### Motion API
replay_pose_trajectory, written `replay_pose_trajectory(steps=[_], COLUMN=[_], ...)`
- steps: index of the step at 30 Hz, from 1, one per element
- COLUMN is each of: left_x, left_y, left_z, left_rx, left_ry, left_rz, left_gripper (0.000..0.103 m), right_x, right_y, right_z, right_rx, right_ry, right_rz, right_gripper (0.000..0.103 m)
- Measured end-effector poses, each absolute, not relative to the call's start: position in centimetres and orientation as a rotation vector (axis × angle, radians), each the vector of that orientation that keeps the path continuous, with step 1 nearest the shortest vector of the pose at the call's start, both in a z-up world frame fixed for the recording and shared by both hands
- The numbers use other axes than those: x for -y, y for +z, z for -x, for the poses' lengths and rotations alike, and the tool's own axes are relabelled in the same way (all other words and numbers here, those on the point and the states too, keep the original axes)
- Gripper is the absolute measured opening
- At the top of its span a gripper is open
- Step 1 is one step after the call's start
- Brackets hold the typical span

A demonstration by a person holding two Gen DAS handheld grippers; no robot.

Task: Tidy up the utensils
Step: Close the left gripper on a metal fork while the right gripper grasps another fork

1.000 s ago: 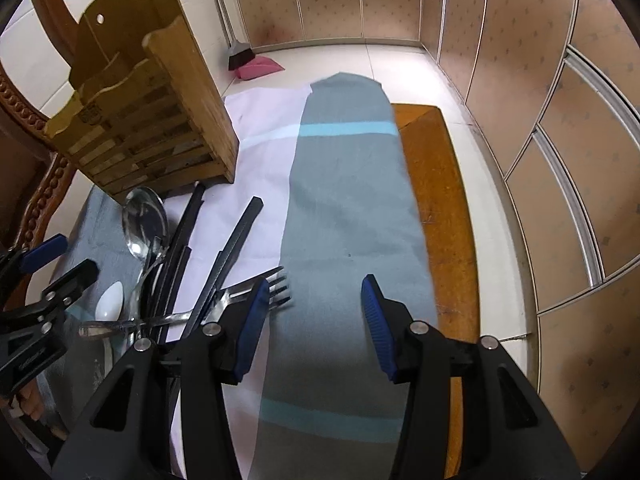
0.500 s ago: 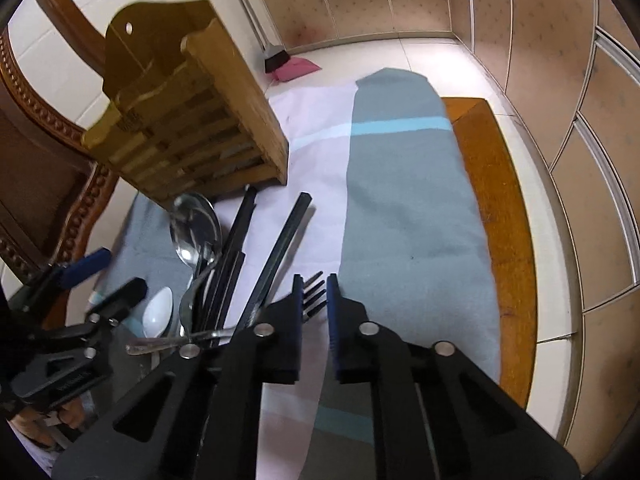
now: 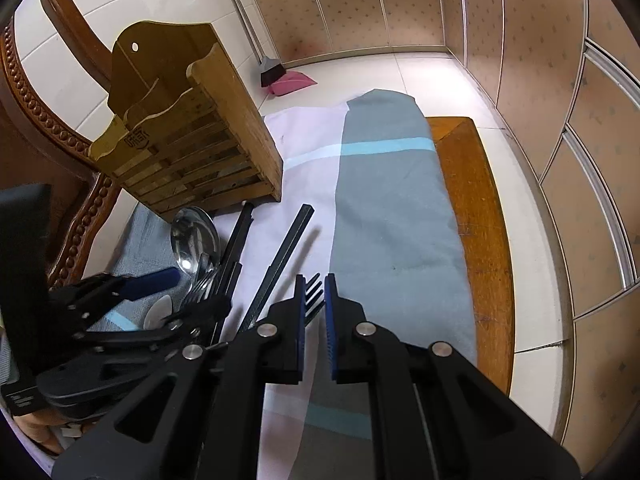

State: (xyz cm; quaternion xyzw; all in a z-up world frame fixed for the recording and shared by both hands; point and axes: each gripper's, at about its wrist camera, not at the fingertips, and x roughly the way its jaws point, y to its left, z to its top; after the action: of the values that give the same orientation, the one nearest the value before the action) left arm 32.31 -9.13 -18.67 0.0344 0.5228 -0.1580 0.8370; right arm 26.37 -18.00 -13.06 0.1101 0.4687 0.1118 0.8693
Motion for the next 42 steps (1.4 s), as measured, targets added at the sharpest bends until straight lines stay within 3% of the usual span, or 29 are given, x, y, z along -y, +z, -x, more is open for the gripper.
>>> replay_pose_trajectory(steps=[3,4,8,16,18,20,21,39,41,42], left_x=[8.8,8.4,6.9,6.1,5.5,4.3,3.9,5.1,5.0,5.0], left_y=[-18.7,-18.3,-17.1,-15.8,-15.9,-15.7,-15.7,-20.3,-20.2,-20.2], left_z=[-32.5,-32.5,-31.9,-31.6,-31.6,-31.6,-31.7,-34.3,-34.5,-34.5], left_rx=[-1.092,-1.082,-1.013,-0.956,-0.969,-0.96,-0.954,-1.058,-1.052,-1.053], left_ry=[-0.335,-0.351,-0.363,-0.392,-0.371,-0.328,-0.311,-0.296,-0.309,-0.304], left_rz=[-0.037,-0.004,0.022,0.029,0.01,-0.004,-0.01,-0.091,-0.065,-0.061], left_gripper=[0.027,0.009,0.001,0.001,0.013,0.049,0.051,0.052,0.024,0.023], right_x=[18.1,18.2,18.4,18.3,18.3,18.4,18.4,18.6,18.6,18.6], right_y=[-12.9,-12.8,-12.5,-12.3,-12.4,-12.5,-12.6,-12.7,-12.6,-12.6], right_z=[-26.3,-26.3,-26.2,-26.2,-26.2,-26.2,-26.2,-26.2,-26.1,-26.1], right_rx=[-0.977,-0.975,-0.958,-0.95,-0.954,-0.959,-0.961,-0.974,-0.972,-0.971], right_ry=[0.237,0.237,0.228,0.217,0.213,0.211,0.209,0.199,0.199,0.202], right_rz=[-0.23,-0.232,-0.241,-0.245,-0.243,-0.241,-0.242,-0.254,-0.255,-0.255], right_gripper=[0.01,0.01,0.01,0.01,0.01,0.01,0.01,0.01,0.01,0.01])
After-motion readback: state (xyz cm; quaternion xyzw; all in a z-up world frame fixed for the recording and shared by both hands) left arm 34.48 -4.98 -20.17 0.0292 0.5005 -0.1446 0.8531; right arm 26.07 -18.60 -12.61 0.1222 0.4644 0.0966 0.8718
